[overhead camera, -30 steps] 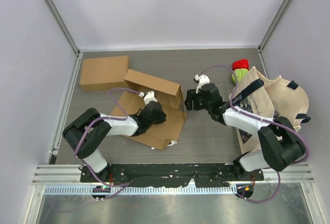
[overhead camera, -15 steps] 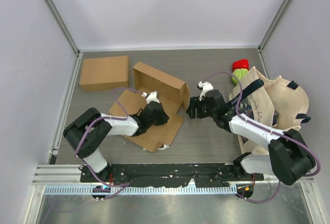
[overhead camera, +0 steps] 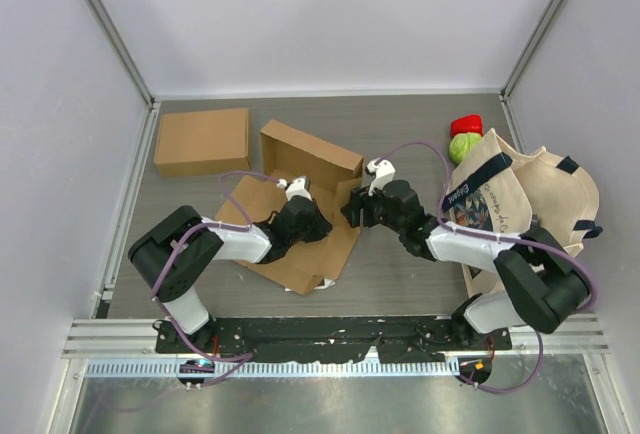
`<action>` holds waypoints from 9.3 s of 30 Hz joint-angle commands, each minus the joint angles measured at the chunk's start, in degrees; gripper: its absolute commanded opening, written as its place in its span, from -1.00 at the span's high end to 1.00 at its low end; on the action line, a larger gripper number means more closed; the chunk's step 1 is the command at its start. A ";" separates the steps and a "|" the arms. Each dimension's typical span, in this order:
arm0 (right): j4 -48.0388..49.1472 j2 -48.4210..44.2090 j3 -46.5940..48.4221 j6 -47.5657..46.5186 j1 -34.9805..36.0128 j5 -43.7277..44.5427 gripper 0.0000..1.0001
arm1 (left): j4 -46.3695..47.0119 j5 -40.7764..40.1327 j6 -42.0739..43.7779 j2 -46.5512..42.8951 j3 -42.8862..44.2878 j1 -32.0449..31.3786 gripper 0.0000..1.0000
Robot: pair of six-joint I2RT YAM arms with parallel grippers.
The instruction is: Fold the paper box
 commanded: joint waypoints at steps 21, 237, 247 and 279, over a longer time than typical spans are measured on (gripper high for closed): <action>13.66 22.68 15.25 -2.66 12.96 57.29 -0.28 | 2.99 -0.19 -0.64 0.30 -3.50 -0.15 1.00; 26.06 5.63 1.01 -0.98 -5.14 17.22 0.38 | 9.58 -23.48 40.67 -20.98 -6.85 11.72 -0.14; 25.53 7.30 2.94 -2.57 -4.09 18.00 0.71 | 12.23 -27.42 41.11 -9.72 1.05 11.63 0.16; 19.99 5.90 5.49 -3.71 3.03 29.79 0.73 | -13.36 -23.05 23.35 -28.09 -3.77 13.73 -0.55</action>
